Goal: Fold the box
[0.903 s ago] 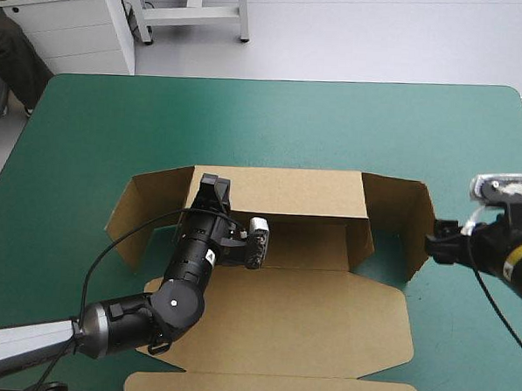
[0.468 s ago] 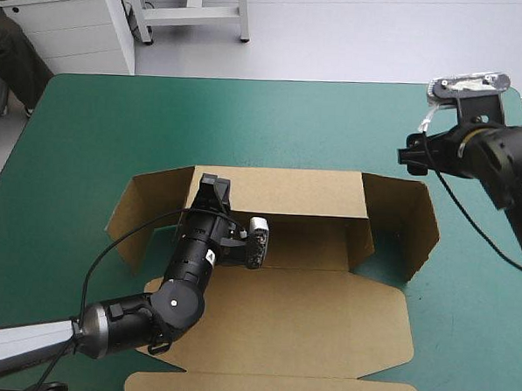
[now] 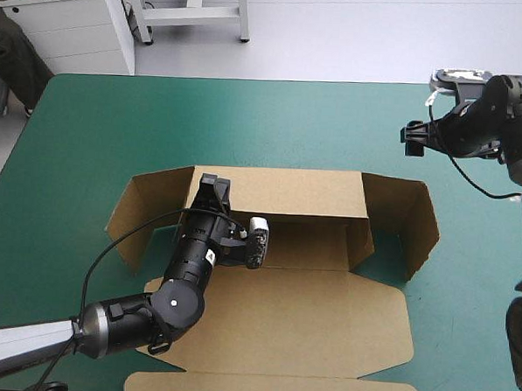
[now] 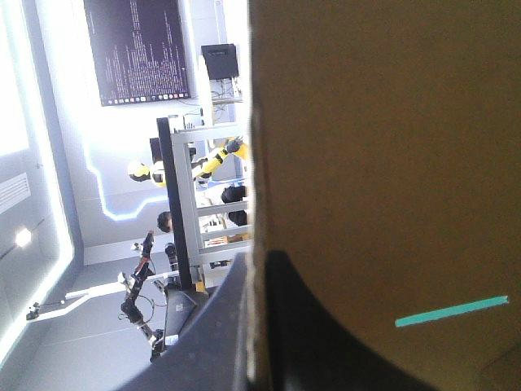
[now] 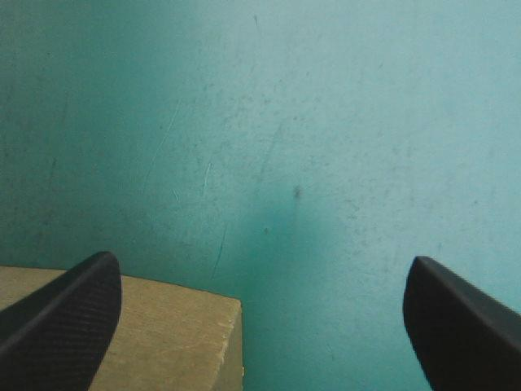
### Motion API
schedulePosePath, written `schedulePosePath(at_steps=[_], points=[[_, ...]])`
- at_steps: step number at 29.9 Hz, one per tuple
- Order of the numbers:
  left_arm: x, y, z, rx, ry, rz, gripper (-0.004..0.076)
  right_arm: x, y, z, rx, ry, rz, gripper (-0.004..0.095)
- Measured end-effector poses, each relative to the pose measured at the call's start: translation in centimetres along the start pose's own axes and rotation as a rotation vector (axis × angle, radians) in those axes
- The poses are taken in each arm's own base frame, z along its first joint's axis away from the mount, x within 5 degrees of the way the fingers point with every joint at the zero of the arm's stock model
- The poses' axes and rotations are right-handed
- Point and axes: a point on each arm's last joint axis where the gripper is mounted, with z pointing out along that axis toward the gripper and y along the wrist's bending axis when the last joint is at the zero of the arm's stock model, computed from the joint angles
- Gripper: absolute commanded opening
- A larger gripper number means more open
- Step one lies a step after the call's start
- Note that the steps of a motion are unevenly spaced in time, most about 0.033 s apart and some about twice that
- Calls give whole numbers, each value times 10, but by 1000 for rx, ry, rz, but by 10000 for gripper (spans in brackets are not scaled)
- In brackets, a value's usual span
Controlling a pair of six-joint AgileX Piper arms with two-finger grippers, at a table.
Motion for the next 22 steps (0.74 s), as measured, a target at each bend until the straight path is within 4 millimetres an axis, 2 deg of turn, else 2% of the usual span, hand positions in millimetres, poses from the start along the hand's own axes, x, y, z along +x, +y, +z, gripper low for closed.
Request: schedulePosePath(at_steps=[2,5,16,22], points=[[0,0,0,0,0,0,-10,0,0,15,-30,38,-13,863],[0,0,0,0,0,0,-10,4,2,23,-69,67,-18,863],[0,0,0,-2,4,0,-10,38,2,18,-60,129,-44,863],[0,0,0,-2,4,-7,-10,44,-4,9,-39,123,-36,863]])
